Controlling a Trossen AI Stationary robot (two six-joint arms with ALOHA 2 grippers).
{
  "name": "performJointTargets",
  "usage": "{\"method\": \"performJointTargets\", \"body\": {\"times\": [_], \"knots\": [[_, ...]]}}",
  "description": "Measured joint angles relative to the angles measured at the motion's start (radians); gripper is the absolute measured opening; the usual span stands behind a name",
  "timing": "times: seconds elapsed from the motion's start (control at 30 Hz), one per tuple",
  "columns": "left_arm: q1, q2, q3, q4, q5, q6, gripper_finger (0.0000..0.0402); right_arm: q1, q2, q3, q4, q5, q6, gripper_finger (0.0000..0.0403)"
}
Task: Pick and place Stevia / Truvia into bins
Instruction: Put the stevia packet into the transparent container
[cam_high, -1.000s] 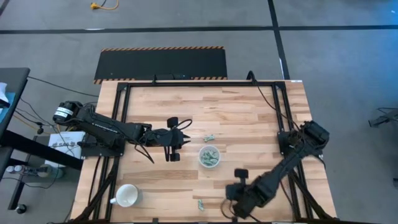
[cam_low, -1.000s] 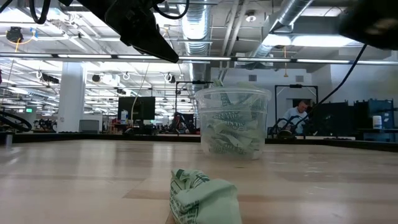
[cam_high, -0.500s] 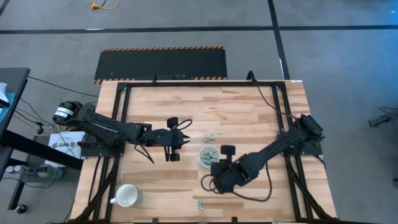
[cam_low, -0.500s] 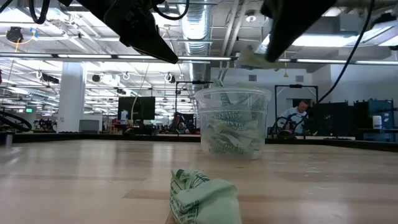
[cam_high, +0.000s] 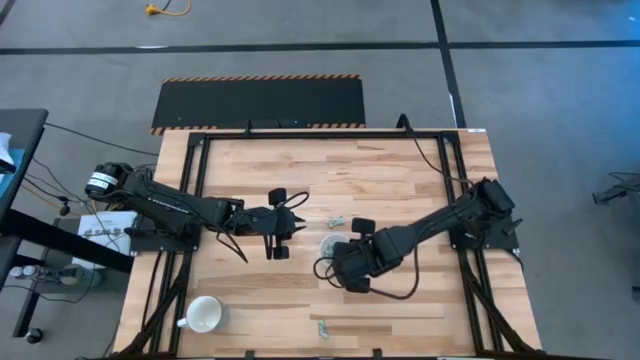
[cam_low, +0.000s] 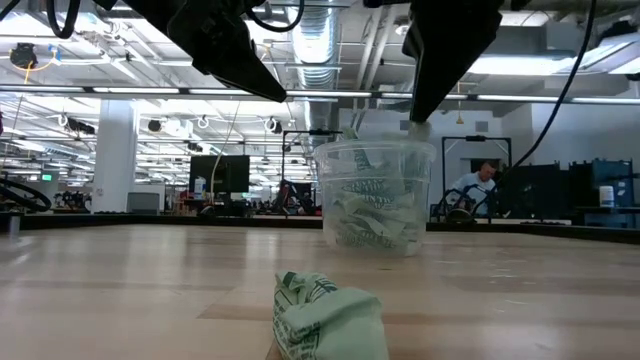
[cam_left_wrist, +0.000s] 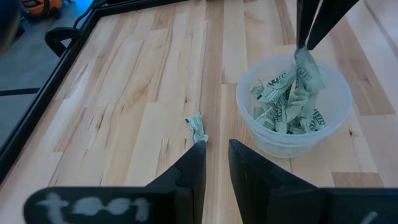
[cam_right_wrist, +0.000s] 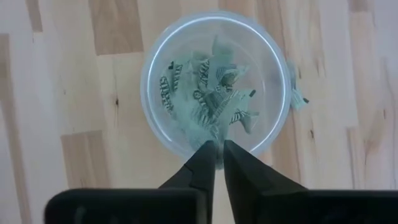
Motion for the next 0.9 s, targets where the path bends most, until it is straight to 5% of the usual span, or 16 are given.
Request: {"method": "performJointTargets", "body": {"times": [0.33, 0.53, 0.73, 0.9], "knots": [[0.0, 0.0, 0.0, 0.002, 0.0, 0.0, 0.0059, -0.001, 0.0, 0.05, -0.05, -0.014, -0.014, 0.0078], [0.0, 0.0, 0.0, 0.002, 0.008, 0.0, 0.0059, 0.105, -0.005, 0.15, -0.193, 0.092, 0.042, 0.0071], [0.0, 0.0, 0.0, 0.024, 0.085, 0.0, 0.0059, 0.287, -0.061, 0.089, -0.337, 0.274, 0.333, 0.0063], [-0.015, 0.0, 0.0, 0.126, 0.283, 0.036, 0.0059, 0.442, -0.11, -0.067, -0.293, 0.322, 0.63, 0.0061]]}}
